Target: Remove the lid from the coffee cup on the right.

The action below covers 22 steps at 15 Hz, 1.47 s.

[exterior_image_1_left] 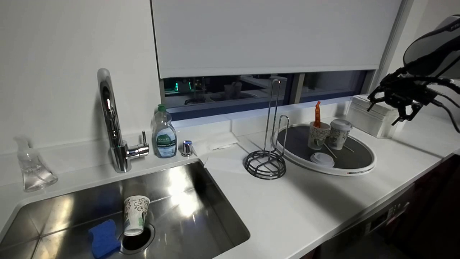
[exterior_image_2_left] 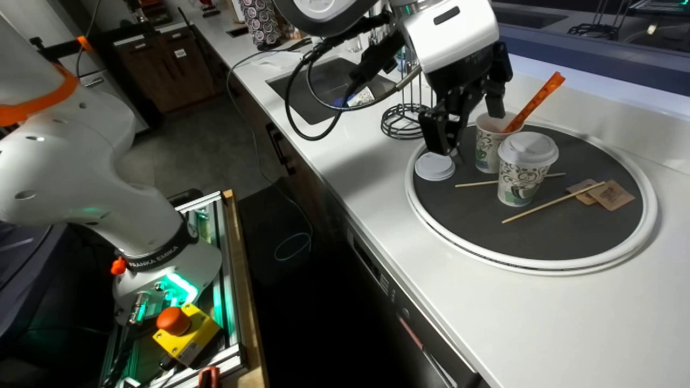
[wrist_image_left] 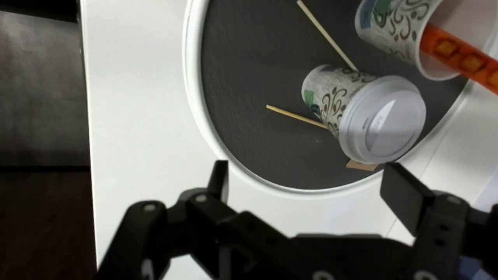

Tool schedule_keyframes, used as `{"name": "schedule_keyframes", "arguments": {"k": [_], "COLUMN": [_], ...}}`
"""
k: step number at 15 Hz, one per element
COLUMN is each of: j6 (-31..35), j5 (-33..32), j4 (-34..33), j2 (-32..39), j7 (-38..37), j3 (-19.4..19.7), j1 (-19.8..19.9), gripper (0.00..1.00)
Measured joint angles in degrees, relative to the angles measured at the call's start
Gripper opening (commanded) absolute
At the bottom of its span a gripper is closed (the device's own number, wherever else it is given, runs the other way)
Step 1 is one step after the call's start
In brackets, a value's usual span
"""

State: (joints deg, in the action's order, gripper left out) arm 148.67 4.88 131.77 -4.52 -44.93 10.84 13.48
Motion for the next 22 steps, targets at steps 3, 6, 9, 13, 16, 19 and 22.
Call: {"name": "schedule_keyframes", "arguments": {"k": [3, 6, 9, 13, 16, 19, 22], "j6": [2.86, 3.16, 3.16, 3.05, 1.78, 0.22, -1.86], "j5": [-2.22, -5.33, -5.48, -5.36, -4.74, -4.33, -3.60], "j4": [-1.39, -3.41, -3.82, -3.83, -4.51, -6.65, -9.65], "j2": [2.83, 5.78, 6.28, 6.23, 7.14, 9.22, 11.95], "j7": [-10.94, -22.48, -22.71, -22.55, -22.88, -24.38, -25.96], "j3": [-0.08, -0.07, 0.04, 0.14, -0.53, -1.08, -1.04], "j1": [0.00, -0.22, -0.50, -0.62, -1.87, -3.43, -3.91], "gripper": [1.00, 1.00, 1.00, 1.00, 1.00, 0.99, 0.80]}}
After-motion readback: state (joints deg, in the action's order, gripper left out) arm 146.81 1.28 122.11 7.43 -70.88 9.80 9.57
